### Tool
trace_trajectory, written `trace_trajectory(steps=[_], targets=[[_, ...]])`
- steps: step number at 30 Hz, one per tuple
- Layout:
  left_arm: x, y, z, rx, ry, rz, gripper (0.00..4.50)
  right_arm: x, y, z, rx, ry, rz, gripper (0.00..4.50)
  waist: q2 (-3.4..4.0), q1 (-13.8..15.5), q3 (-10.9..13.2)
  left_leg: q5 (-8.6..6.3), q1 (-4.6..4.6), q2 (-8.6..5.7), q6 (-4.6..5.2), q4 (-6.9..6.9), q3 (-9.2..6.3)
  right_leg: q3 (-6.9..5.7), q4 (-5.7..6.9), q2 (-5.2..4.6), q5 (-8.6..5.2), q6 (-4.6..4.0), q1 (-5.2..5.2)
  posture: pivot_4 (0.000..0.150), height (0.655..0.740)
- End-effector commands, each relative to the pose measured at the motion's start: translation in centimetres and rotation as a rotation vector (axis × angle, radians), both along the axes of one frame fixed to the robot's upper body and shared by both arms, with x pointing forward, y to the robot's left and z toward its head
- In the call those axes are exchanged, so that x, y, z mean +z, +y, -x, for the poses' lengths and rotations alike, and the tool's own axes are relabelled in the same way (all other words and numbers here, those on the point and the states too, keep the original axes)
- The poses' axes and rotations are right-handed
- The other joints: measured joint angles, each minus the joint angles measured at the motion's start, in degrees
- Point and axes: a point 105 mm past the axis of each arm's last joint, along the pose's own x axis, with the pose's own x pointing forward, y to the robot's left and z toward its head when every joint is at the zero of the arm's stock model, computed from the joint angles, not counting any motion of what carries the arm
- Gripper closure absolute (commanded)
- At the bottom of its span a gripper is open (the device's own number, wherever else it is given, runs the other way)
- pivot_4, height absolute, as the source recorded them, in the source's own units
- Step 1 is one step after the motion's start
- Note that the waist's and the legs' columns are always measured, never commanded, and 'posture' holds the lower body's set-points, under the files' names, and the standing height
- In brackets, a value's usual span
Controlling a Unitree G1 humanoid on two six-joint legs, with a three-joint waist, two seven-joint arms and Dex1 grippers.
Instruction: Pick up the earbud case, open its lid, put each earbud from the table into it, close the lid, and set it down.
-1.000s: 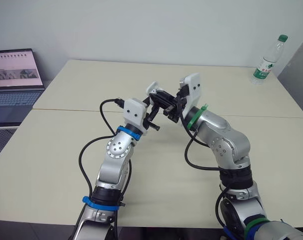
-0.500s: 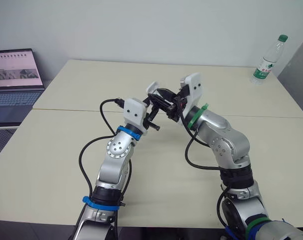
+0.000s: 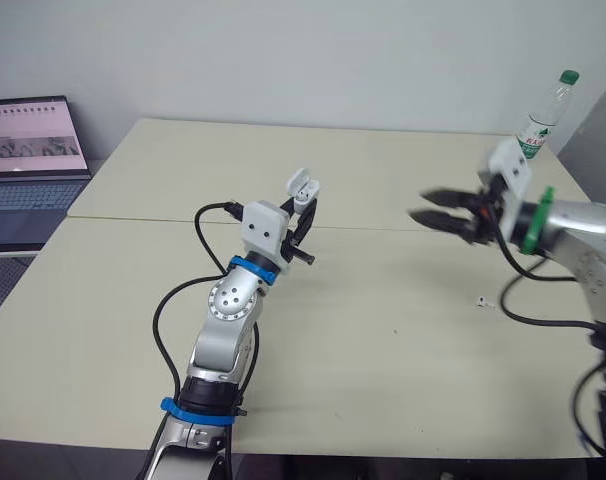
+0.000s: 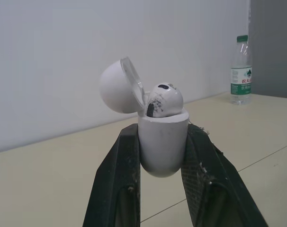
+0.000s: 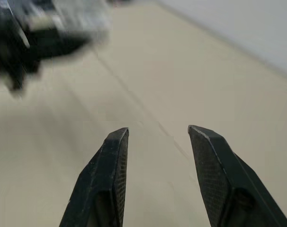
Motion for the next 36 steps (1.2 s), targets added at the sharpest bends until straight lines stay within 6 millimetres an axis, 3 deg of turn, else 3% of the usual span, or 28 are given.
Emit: trace_trajectory(steps=[1, 3, 6, 13, 22, 36], targets=[[1.2, -0.2, 0.7, 0.002, -0.056, 0.028, 3.73, -2.0, -4.4, 0.8, -0.012, 0.043, 0.154, 2.46, -0.01, -0.04, 0.01, -0.01, 0.0, -0.01, 0.01, 0.0, 0.03, 0.05, 0.0, 0.0, 0.0, 0.0, -0.01, 0.15, 0.74], [1.1, -0.6, 0.8, -0.001, -0.053, 0.033, 3.73, -3.8, -7.1, 1.2, -0.053, 0.109, 0.223, 2.46, -0.01, -0.29, 0.02, -0.02, 0.04, -0.01, 0.04, 0.0, 0.1, 0.12, 0.0, 0.0, -0.01, 0.02, -0.01, 0.15, 0.74], [1.0, -0.9, 0.9, -0.005, -0.052, 0.037, 3.73, -5.0, -8.7, 1.4, -0.051, 0.148, 0.266, 2.46, -0.03, -0.51, 0.03, -0.02, 0.15, 0.03, 0.04, 0.0, 0.21, 0.23, 0.06, 0.04, -0.01, 0.02, -0.01, 0.15, 0.74], [1.2, -1.1, 1.0, -0.015, -0.066, 0.012, 3.73, -6.7, -7.4, 1.2, 0.088, 0.191, 0.278, 2.46, -0.03, -0.52, 0.04, 0.01, 0.25, 0.09, 0.03, 0.07, 0.19, 0.31, 0.22, 0.34, -0.01, 0.03, 0.0, 0.15, 0.74], [1.6, -1.0, 1.1, -0.019, -0.078, -0.002, 3.73, -8.6, -7.3, -0.2, 0.107, 0.201, 0.333, 2.46, -0.02, -0.18, 0.04, 0.0, 0.17, 0.04, 0.02, 0.08, 0.18, 0.27, 0.19, 0.12, 0.0, 0.02, 0.02, 0.15, 0.74], [1.5, -1.1, 1.3, -0.027, -0.075, -0.004, 3.73, -9.2, -7.9, 0.4, 0.137, 0.245, 0.346, 2.46, -0.02, -0.19, 0.04, 0.0, 0.22, 0.03, 0.02, 0.08, 0.15, 0.23, 0.24, 0.06, 0.0, 0.01, 0.06, 0.15, 0.74]])
